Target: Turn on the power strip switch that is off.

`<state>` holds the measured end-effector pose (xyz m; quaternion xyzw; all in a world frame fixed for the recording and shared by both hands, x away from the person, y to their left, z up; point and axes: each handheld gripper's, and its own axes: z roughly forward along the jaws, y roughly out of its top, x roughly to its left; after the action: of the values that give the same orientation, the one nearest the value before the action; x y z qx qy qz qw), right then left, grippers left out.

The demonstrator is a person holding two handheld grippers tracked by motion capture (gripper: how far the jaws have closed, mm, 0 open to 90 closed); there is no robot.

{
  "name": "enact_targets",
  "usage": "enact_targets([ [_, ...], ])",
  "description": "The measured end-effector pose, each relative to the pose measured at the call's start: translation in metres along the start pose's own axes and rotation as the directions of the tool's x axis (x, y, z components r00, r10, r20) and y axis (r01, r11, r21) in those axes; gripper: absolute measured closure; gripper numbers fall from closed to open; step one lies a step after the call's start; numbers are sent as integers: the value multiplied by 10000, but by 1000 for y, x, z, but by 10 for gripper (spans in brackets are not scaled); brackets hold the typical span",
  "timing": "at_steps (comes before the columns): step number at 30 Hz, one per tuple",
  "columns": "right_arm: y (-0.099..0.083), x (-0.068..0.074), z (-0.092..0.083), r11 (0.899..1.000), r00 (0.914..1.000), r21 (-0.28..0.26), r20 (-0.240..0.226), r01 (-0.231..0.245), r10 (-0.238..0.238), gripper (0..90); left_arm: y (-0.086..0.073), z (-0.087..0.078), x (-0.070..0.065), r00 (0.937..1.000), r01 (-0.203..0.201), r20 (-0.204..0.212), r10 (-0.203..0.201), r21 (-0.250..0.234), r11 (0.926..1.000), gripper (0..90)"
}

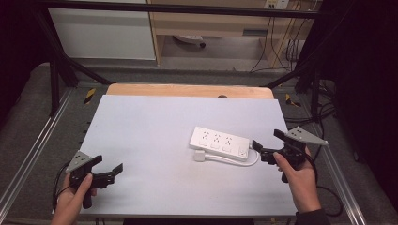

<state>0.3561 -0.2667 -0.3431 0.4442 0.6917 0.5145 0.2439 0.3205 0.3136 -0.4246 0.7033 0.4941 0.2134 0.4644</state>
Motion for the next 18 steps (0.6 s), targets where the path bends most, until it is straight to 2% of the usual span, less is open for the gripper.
enact_targets([
  [18,18,6,18,9999,9996,14,-244,105,-104,20,0,0,0,10000,17,-11,-17,40,10000,60],
])
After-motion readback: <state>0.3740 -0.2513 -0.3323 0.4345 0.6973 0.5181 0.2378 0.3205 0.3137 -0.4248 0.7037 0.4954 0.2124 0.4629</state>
